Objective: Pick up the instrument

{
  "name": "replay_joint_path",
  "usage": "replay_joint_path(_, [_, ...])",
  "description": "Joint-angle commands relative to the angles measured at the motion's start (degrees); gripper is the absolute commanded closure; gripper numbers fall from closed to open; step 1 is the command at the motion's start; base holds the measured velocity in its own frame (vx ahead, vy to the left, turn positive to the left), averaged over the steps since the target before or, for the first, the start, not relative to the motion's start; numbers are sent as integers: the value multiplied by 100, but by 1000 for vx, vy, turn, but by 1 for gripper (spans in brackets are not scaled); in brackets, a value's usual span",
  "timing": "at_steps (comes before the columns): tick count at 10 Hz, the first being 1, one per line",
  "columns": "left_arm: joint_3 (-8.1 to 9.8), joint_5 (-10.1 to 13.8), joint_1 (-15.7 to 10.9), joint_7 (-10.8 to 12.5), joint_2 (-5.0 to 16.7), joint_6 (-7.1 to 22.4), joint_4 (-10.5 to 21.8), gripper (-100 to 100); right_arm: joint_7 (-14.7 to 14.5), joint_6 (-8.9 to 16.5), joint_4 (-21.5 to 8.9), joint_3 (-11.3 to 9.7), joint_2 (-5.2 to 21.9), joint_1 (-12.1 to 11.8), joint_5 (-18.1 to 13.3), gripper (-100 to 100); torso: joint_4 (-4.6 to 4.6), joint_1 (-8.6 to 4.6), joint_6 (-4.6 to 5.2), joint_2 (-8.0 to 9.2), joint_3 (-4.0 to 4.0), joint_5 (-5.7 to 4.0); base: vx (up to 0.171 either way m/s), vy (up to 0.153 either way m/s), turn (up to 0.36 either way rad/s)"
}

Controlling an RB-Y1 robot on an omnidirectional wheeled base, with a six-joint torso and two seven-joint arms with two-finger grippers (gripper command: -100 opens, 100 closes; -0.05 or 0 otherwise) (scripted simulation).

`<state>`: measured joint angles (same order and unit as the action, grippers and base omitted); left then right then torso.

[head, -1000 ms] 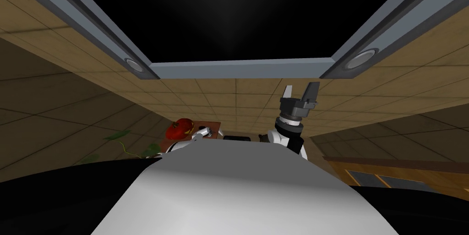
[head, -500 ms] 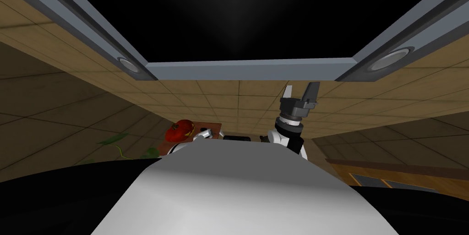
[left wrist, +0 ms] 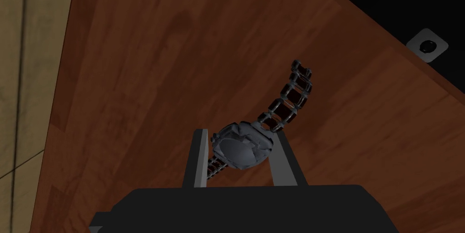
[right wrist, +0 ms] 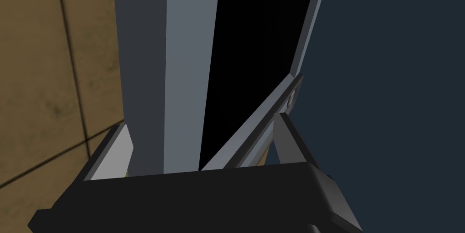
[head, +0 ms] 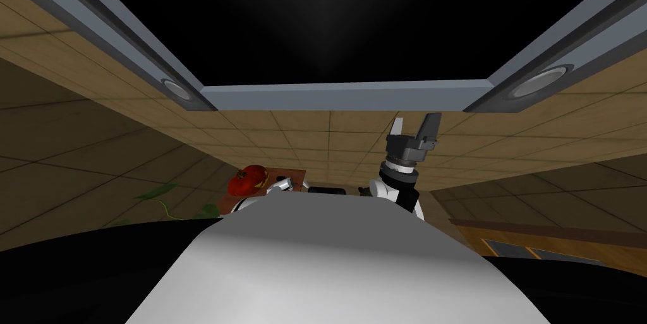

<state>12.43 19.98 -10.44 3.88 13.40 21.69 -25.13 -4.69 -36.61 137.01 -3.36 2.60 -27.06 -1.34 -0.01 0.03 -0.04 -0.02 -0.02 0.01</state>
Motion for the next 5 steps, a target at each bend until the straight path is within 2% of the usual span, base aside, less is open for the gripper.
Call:
replay_joint_path(1, [17,13,-4,5,72,189,-148,100,0,0,0,0,0,0,0,0,0,0,0,0,0,0,-42,-41,-20])
replay_joint_path(3, [24,31,-18,-1,105,252,-182,100,0,0,0,-1,-1,1,0,0,2,-20,0,22,11,-3,-61,-47,-9])
replay_joint_path(5, [43,85,-59,-20,203,442,-285,100,0,0,0,0,0,1,0,0,3,-12,-1,17,9,-3,-41,-33,-11])
